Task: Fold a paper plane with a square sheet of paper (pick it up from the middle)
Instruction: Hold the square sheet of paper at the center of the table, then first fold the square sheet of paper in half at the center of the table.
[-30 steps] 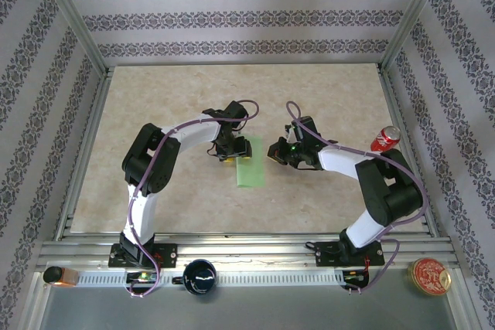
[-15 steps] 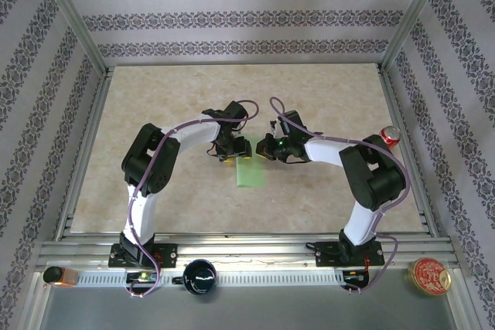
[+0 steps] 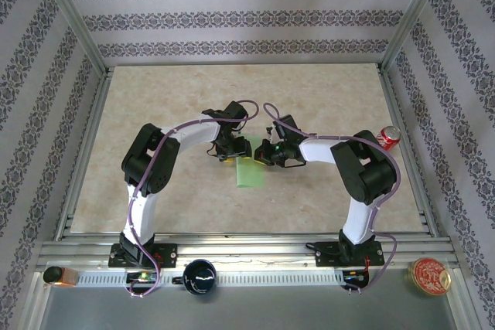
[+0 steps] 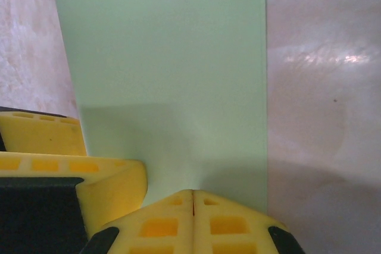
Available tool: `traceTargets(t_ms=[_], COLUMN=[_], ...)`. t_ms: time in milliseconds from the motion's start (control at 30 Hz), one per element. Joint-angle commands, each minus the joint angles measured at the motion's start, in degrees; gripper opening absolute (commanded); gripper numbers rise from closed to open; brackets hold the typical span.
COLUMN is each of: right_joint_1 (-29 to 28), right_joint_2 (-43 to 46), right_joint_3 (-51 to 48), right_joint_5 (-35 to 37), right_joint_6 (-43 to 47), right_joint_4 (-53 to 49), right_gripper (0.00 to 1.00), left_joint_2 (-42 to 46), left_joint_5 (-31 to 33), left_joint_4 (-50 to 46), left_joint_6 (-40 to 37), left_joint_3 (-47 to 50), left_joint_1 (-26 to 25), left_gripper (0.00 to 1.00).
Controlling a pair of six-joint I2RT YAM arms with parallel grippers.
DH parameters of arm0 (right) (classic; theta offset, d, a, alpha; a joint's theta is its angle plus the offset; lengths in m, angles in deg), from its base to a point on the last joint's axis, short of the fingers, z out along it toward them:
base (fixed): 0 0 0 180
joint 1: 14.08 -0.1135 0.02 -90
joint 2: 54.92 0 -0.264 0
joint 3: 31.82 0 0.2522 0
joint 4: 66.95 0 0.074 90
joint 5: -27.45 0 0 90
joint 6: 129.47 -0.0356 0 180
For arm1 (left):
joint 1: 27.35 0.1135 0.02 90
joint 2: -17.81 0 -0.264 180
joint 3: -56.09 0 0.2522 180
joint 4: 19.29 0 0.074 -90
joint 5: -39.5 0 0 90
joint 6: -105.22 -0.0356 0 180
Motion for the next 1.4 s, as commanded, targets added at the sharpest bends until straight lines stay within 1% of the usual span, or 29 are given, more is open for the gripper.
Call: traceTargets(t_ms=[0,67,233,367,500,667,833,900,1033,1233,1333,1367], right_joint_1=[-0.53,-0.62,-0.68,-0.70,-0.12,1.00,0.94,0.96,0.95,0.79,0.70,0.70], right_joint_2=[0.03,-0.46,-2.48,-3.27,-3.97,-4.66,-5.29,-5.29,-5.21,-5.23,-5.16,-5.12], right_joint_3=[1.42,1.67,1.60,1.73,2.58,4.20,5.04,5.15,5.31,4.83,4.59,4.51], right_joint_5=[0.11,0.07,2.61,6.39,6.99,4.77,3.30,3.21,3.12,3.12,3.28,3.46], right_joint_6=[1.41,1.52,2.17,5.99,9.84,12.71,12.99,12.97,12.61,11.45,11.35,11.35], right_joint_4=[-0.96,-1.37,-4.36,-10.55,-14.13,-15.91,-16.21,-16.28,-16.22,-15.49,-15.40,-15.45], right_gripper=[0.00,0.00,0.00,0.00,0.00,0.00,0.00,0.00,0.00,0.00,0.00,0.00], left_joint_2=[-7.68,-7.68,-7.51,-6.49,-3.94,2.73,9.90,12.60,15.69,14.36,14.58,14.36], left_joint_5=[5.70,5.63,5.46,4.45,2.81,4.56,3.78,1.70,-5.87,-14.11,-16.24,-16.33], left_joint_4=[2.94,3.07,3.20,4.38,6.24,5.96,8.01,10.55,18.21,25.19,30.51,30.89], left_joint_6=[-0.56,-0.56,-0.30,1.29,2.56,3.20,4.41,5.16,6.73,8.53,10.18,10.37], left_joint_3=[4.74,4.82,4.74,5.62,6.61,6.60,9.68,11.76,15.49,16.57,18.41,18.56], left_joint_1=[0.24,0.23,0.24,0.24,0.28,0.77,2.70,3.47,4.37,4.36,4.36,4.37], left_gripper=[0.59,0.59,0.59,0.59,0.59,0.63,0.64,0.60,0.38,0.20,0.09,0.05])
